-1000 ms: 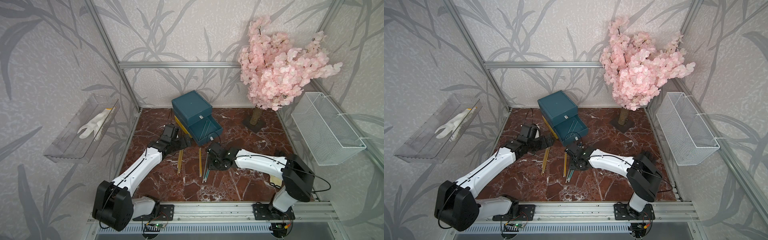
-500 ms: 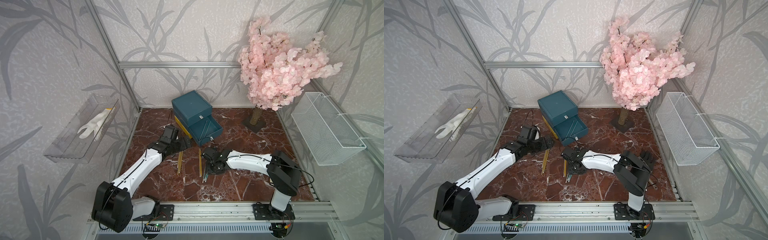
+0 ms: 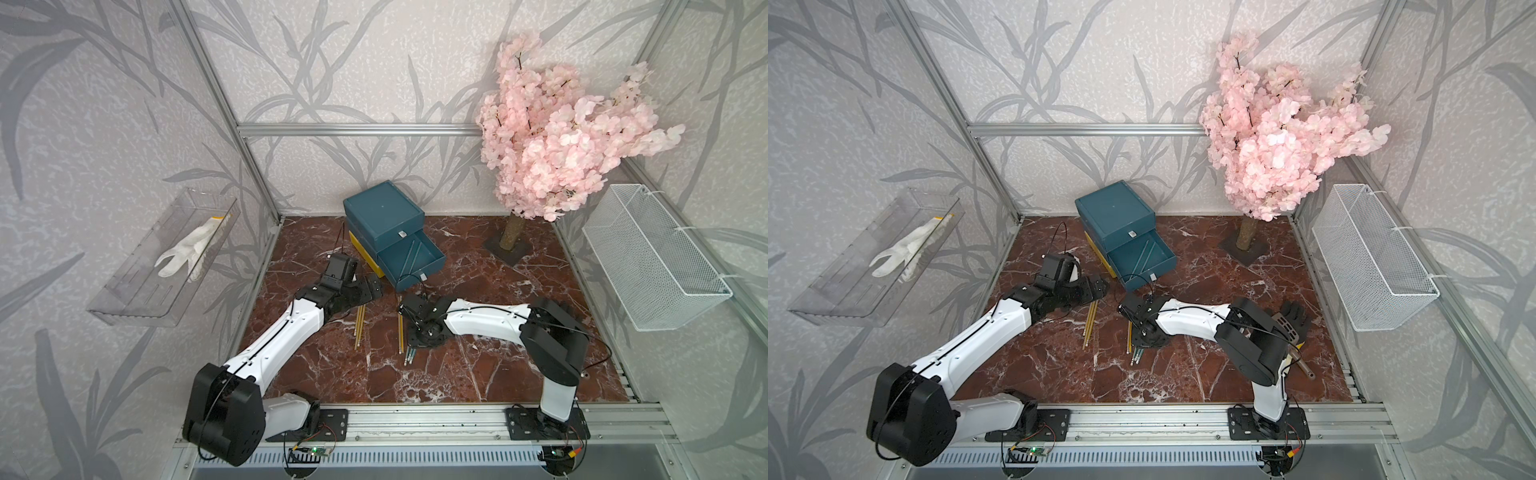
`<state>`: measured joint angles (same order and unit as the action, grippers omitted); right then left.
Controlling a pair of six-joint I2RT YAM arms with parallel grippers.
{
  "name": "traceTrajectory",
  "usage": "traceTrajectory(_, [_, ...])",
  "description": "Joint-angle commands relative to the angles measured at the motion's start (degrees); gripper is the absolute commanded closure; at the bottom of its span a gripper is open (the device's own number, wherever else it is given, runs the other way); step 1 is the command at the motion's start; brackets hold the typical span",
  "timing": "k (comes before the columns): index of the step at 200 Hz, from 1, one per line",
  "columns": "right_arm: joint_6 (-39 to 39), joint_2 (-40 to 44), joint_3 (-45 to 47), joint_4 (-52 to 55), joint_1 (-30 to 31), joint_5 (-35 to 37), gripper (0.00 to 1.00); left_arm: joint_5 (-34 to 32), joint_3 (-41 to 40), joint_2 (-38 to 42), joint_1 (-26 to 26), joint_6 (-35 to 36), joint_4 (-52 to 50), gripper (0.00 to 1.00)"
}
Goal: Please place the pencils in the drawer according to their color
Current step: Pick up the pencil from the center of the board.
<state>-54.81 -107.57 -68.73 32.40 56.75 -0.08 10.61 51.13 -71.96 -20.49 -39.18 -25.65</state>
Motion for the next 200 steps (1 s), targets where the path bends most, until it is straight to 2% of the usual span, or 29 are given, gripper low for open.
traceTrajectory(1, [0.34,-0.89,0.11,3.49,0.02,1.0,0.71,-0.12,-0.69,1.74,0.29,0.08,0.23,0.0])
traceTrajectory(97, [-0.91,4.03,7.31,5.03,-2.7,3.48,0.73,0.38,0.8,0.47,0.27,0.24,0.05,0.0])
traceTrajectory(182, [0.57,-1.76,4.35,5.66,-3.23,2.4,0.74,0.29,-0.04,0.45,0.28,-0.03,0.43,0.0])
traceTrajectory(200, [0.88,-2.9,3.71,5.83,-3.23,2.02,0.8,0.26,-0.02,0.45,0.28,-0.06,0.58,0.0])
